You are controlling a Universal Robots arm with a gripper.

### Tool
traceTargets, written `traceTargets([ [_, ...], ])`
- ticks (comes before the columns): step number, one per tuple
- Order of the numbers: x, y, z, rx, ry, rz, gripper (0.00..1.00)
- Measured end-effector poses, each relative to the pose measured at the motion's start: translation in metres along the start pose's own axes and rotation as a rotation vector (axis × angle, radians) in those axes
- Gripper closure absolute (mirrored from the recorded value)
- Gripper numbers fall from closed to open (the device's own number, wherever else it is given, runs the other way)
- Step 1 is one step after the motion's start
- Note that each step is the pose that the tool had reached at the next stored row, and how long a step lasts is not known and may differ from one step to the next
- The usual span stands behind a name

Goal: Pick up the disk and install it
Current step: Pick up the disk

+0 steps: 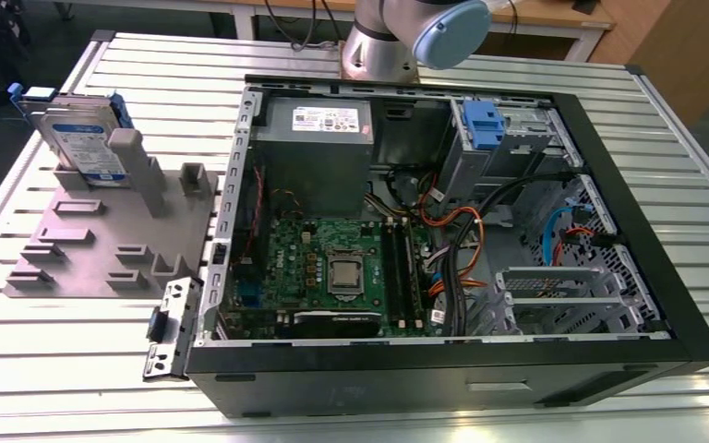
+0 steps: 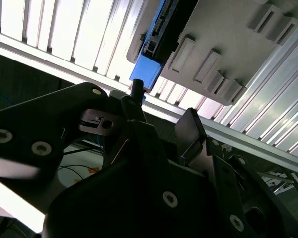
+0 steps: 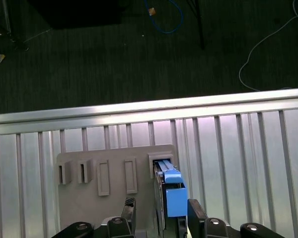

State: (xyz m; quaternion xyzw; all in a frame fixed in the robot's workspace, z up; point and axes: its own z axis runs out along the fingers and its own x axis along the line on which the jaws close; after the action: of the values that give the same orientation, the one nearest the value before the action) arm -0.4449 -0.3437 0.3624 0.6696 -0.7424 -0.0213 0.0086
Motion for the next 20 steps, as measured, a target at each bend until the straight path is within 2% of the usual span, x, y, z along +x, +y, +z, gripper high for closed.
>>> traceTargets([
  [20, 0.0001, -0.0002, 0.0046, 0.0001, -0.0001, 0.0, 0.47],
])
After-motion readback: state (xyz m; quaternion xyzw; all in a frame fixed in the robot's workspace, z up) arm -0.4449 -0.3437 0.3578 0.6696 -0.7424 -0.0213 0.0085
